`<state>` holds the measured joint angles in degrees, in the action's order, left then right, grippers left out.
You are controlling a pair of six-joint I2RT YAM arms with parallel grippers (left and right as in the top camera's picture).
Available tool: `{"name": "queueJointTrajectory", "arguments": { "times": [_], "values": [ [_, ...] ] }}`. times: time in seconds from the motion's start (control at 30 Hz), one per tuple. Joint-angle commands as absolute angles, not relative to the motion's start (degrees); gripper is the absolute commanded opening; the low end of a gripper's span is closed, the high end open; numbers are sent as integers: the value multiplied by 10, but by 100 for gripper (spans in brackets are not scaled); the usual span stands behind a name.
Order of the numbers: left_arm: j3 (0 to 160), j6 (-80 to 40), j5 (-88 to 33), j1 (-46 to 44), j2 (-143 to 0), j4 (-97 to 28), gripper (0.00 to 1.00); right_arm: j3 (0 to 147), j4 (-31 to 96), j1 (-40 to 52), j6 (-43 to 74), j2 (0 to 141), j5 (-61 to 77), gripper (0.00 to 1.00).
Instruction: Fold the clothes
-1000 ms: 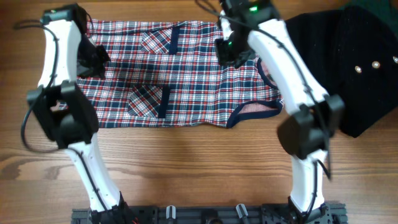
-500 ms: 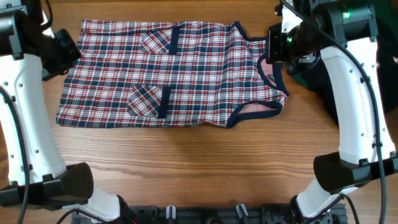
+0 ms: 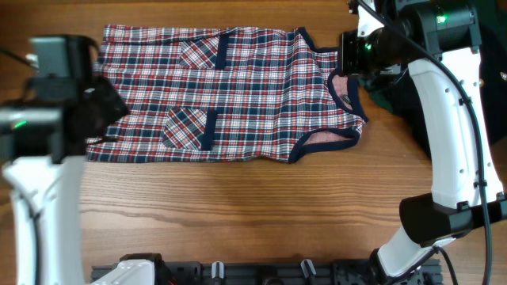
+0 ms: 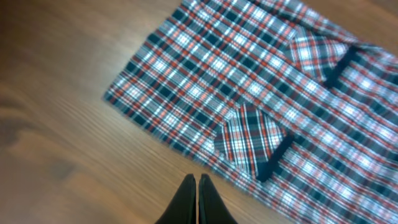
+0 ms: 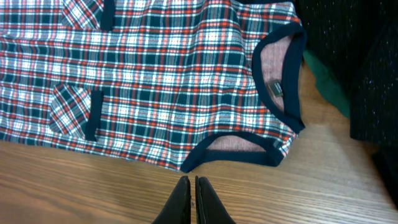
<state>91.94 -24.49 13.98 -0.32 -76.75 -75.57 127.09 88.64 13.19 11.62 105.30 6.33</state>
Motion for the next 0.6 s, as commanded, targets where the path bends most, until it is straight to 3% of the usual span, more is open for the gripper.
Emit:
{"name": "queueJointTrajectory", "arguments": {
  "times": [0.0, 0.17, 0.4, 0.57],
  "values": [
    [769, -257, 144, -1, -742, -656, 4, 1261, 871, 133, 111, 1076, 53, 4],
    [670, -227, 139, 11, -778, -543, 4, 1115, 771, 133, 154, 1083, 49, 4],
    [669, -167, 20, 120, -835, -486, 4, 931, 604, 133, 180, 1083, 49, 4],
    [669, -157, 6, 133, -899, -470, 4, 819, 503, 133, 197, 1083, 42, 4]
  ]
}}
